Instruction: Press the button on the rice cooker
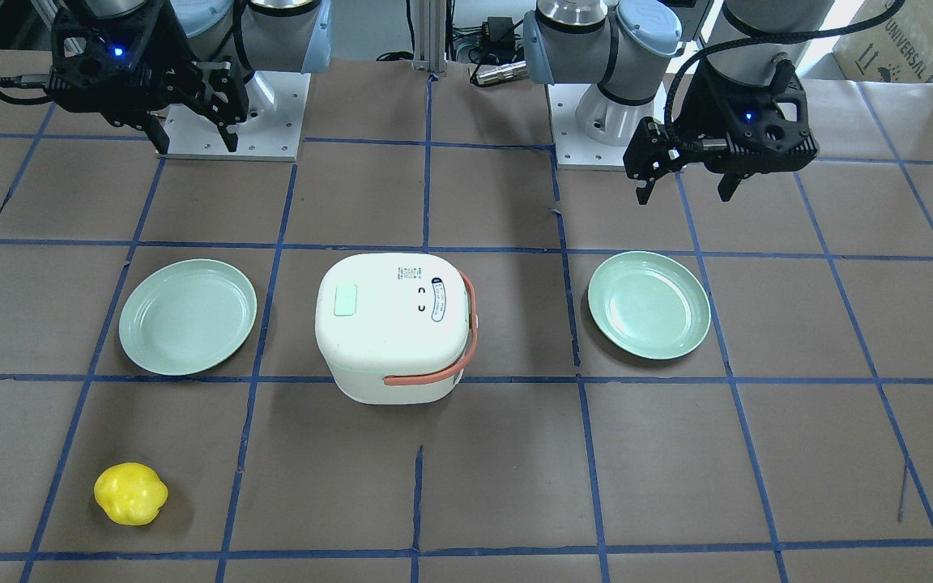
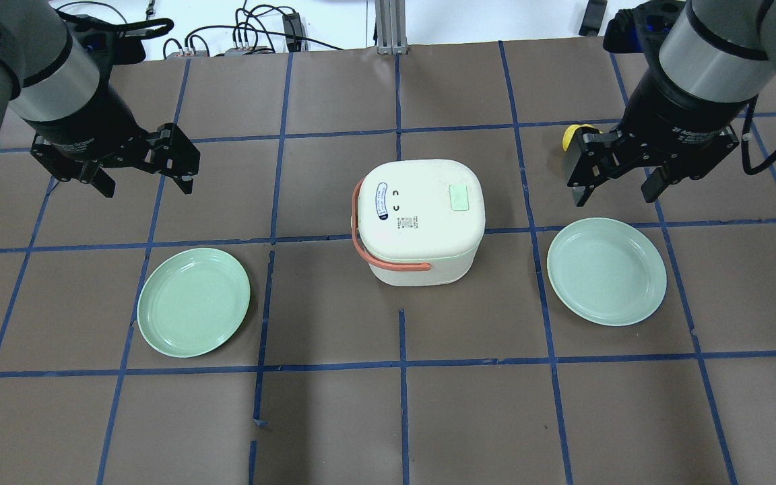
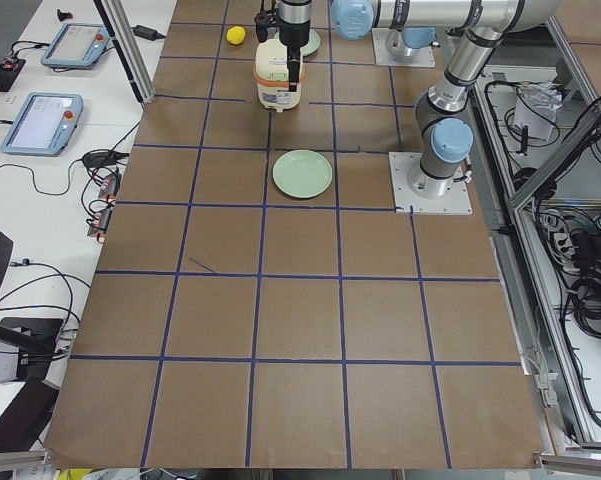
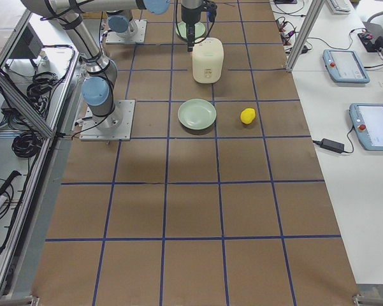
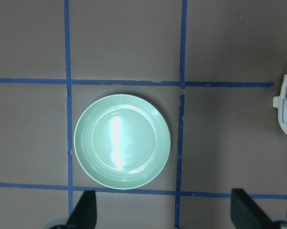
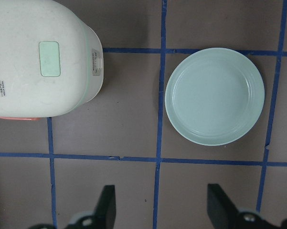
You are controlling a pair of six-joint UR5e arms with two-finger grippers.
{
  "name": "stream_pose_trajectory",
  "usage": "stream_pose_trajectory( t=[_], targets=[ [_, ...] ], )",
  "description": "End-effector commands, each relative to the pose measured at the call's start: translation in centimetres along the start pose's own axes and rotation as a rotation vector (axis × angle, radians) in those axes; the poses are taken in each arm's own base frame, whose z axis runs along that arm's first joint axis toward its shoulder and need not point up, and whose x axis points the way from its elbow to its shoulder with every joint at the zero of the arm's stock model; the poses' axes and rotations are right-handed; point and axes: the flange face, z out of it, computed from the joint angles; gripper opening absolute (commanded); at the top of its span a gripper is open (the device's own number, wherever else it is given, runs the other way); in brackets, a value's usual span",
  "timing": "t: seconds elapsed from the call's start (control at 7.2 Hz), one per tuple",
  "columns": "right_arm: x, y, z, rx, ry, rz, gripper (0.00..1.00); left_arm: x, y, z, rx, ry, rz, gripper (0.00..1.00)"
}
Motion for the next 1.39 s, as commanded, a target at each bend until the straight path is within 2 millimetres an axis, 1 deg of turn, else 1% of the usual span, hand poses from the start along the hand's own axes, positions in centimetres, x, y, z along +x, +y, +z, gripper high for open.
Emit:
stream_pose_trajectory(
  t=[0.0,0.14,0.28,0.42,0.56,0.69,0.83,0.97,1.11,1.25],
  targets=[
    [-0.2,0.0,0.1,0.005,-0.023,0.001,0.08,0.0,0.0,0.0,0.001,0.0,0.0,1.0],
    [-1.2,-0.2,-0.1,0.021,-0.121,-0.001,0.05,0.0,0.0,0.1,-0.002,0.0,0.0,1.0],
    [-2.1,-0.9,-0.4,0.072,-0.207,-0.01,0.05,0.0,0.0,0.0,-0.001,0.0,0.0,1.0],
    [-2.4,-1.7,0.4,0.064,-0.247,-0.01,0.05,0.0,0.0,0.0,0.001,0.0,0.0,1.0],
    [-2.4,-2.6,1.6,0.068,-0.261,-0.011,0.06,0.0,0.0,0.0,-0.001,0.0,0.0,1.0],
    [-2.3,-4.0,3.6,0.051,-0.266,-0.008,0.08,0.0,0.0,0.0,0.001,0.0,0.0,1.0],
    [-2.3,-5.3,5.1,0.046,-0.268,-0.007,0.08,0.0,0.0,0.0,0.001,0.0,0.0,1.0],
    [-2.4,-6.4,6.0,0.052,-0.271,-0.011,0.07,0.0,0.0,0.0,-0.001,0.0,0.0,1.0],
    [-2.9,-7.2,6.7,0.062,-0.304,-0.018,0.07,0.0,0.0,0.0,-0.001,0.0,0.0,1.0],
    [-4.3,-7.4,7.3,0.058,-0.318,-0.044,0.06,0.0,0.0,0.0,-0.001,0.0,0.0,1.0]
  ],
)
